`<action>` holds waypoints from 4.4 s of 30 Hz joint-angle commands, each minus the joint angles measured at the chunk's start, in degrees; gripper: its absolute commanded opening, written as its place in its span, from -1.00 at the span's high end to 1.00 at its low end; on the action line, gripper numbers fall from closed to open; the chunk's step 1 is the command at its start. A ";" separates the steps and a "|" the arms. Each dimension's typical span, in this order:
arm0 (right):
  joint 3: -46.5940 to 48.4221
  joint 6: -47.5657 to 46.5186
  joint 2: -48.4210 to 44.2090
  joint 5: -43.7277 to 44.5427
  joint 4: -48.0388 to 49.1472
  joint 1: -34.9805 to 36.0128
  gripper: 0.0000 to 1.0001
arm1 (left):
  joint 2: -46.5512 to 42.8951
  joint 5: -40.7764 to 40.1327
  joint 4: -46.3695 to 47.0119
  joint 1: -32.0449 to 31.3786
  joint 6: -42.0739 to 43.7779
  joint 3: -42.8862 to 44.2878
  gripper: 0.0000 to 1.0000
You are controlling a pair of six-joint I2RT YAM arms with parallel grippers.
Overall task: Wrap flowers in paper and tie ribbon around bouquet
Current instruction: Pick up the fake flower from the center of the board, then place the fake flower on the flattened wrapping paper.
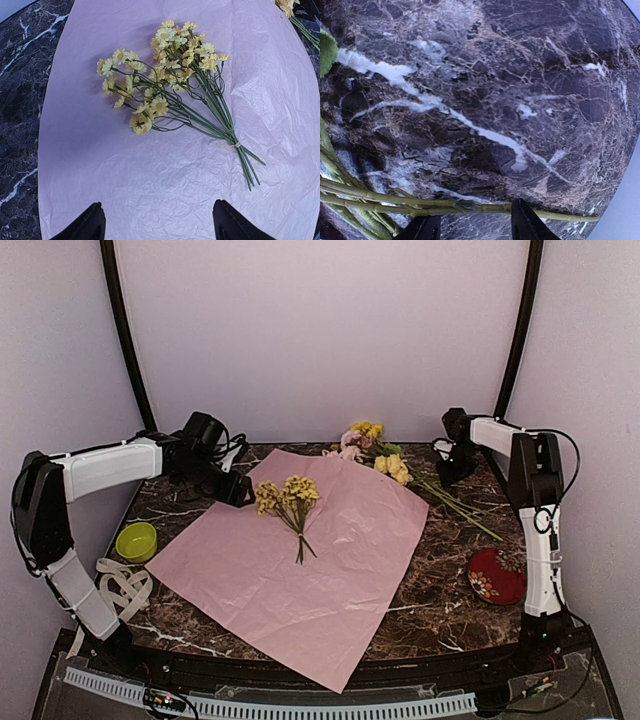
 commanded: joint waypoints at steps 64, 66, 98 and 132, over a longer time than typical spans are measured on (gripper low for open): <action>-23.48 16.43 -31.28 7.26 25.16 6.41 1.00 | 0.13 2.45 -2.08 0.74 0.82 1.53 -0.52; -25.12 21.80 -32.86 -0.34 25.76 7.23 1.00 | 0.08 2.65 -2.09 0.75 0.82 1.62 -0.52; -22.87 60.32 -10.39 -37.11 51.62 42.48 1.00 | -2.50 2.76 -1.66 1.16 0.41 1.05 -0.56; -24.85 43.86 -21.48 -26.80 36.67 31.33 0.36 | -3.13 2.27 -2.13 1.20 0.61 0.98 -0.56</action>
